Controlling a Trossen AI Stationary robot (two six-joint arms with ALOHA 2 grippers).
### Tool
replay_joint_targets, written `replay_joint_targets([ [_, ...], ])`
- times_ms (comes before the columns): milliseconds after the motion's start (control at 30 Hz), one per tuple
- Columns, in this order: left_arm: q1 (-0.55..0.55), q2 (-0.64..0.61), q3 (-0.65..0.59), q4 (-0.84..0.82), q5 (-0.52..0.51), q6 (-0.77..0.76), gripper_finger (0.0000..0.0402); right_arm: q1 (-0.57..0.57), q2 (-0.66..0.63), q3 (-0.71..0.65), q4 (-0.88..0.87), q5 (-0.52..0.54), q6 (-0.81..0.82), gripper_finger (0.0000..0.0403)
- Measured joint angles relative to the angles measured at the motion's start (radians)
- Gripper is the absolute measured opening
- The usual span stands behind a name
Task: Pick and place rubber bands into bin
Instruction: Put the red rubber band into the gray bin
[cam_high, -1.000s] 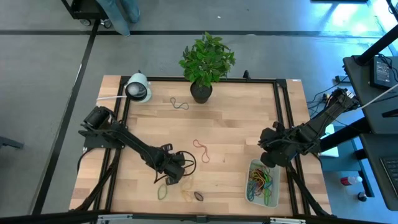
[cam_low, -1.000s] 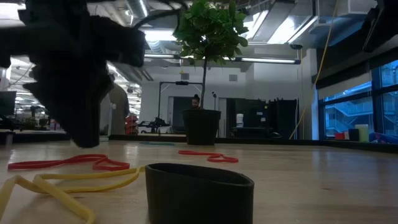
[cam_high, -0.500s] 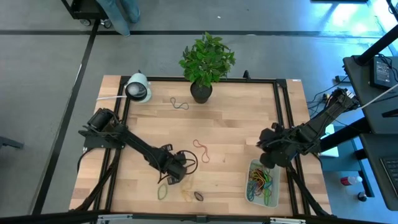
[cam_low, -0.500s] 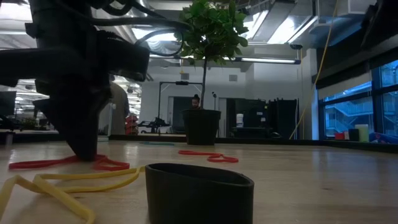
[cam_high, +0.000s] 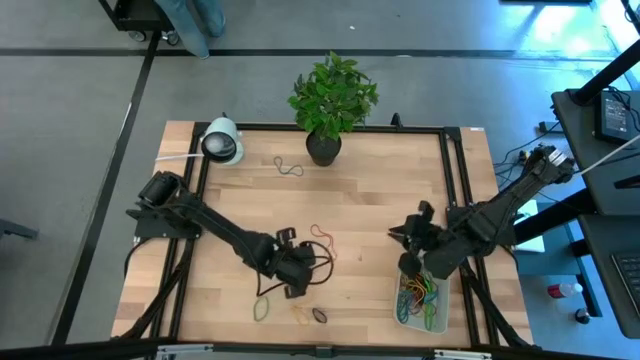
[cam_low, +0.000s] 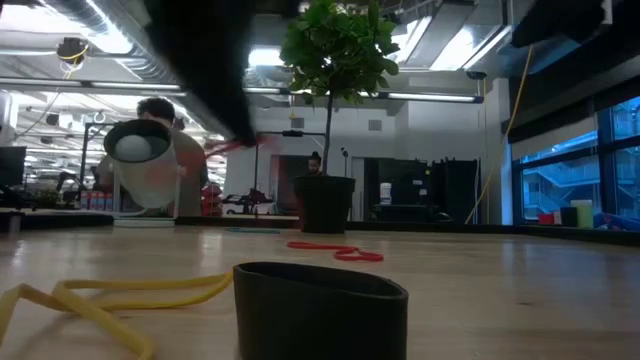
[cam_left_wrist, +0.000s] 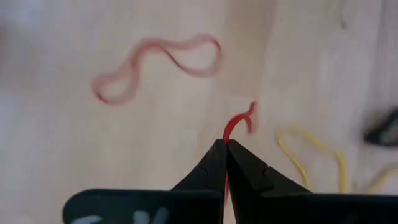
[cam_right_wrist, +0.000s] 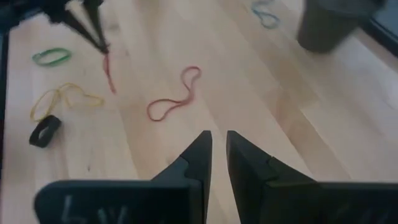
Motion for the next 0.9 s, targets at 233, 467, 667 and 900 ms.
replay_joint_targets([
  [233,0.043,0.000,0.133,-0.023,-0.105,0.165,0.0002,-0.075,0.110,0.000,0.309,-0.091,-0.221,0.0063],
  [467,0.090,0.000,0.187,-0.004,-0.146,0.227,0.0002,-0.186,0.194,0.000,0.479,-0.265,-0.319,0.0139],
  [667,0.092,0.000,0.195,0.053,-0.170,0.284,0.0002,-0.235,0.257,0.000,0.673,-0.319,-0.430,0.0200],
  [900,0.092,0.000,0.195,0.086,-0.193,0.307,0.0002,-0.276,0.319,0.000,0.725,-0.375,-0.459,0.0206],
])
